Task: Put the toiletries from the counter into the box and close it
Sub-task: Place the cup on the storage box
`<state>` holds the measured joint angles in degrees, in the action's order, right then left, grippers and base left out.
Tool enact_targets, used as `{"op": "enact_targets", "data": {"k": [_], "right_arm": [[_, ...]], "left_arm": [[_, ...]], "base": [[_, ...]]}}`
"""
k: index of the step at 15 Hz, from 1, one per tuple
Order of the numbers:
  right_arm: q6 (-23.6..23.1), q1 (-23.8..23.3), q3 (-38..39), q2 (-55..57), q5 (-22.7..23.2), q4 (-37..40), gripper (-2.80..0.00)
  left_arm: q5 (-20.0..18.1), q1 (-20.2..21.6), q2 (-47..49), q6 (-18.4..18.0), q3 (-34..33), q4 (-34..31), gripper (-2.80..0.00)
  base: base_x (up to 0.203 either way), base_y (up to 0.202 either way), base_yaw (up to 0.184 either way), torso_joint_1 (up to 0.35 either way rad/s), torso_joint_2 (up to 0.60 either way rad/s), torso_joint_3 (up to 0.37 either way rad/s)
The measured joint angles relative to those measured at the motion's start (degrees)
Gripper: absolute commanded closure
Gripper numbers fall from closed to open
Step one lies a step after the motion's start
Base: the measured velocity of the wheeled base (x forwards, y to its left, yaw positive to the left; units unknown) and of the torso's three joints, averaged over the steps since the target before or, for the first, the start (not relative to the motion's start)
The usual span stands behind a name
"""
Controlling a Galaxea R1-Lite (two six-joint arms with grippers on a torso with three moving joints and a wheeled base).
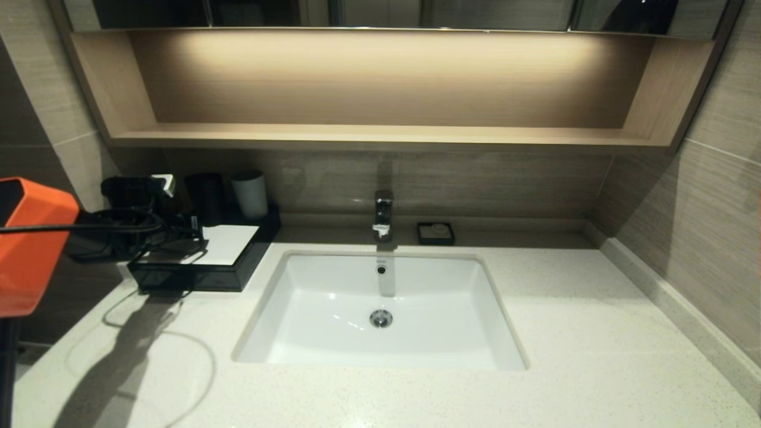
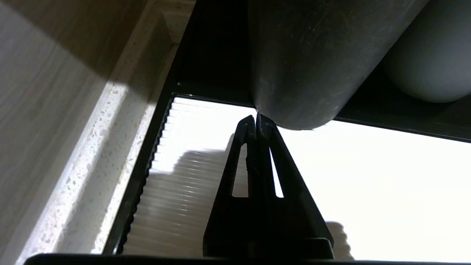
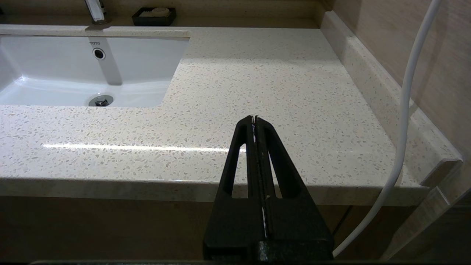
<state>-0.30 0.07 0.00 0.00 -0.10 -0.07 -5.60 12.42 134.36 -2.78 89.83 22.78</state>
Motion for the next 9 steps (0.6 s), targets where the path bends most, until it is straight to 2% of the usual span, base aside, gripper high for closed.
{"op": "enact_targets", "data": {"k": [9], "right_arm": [[0.0, 0.0, 0.0, 0.0, 0.0, 0.0, 0.00]], "left_arm": [[-0.5, -1.7, 0.3, 1.9, 0.5, 0.1, 0.00]], "base": [[0.000, 0.000, 0.000, 0.000, 0.00, 0.000]]}}
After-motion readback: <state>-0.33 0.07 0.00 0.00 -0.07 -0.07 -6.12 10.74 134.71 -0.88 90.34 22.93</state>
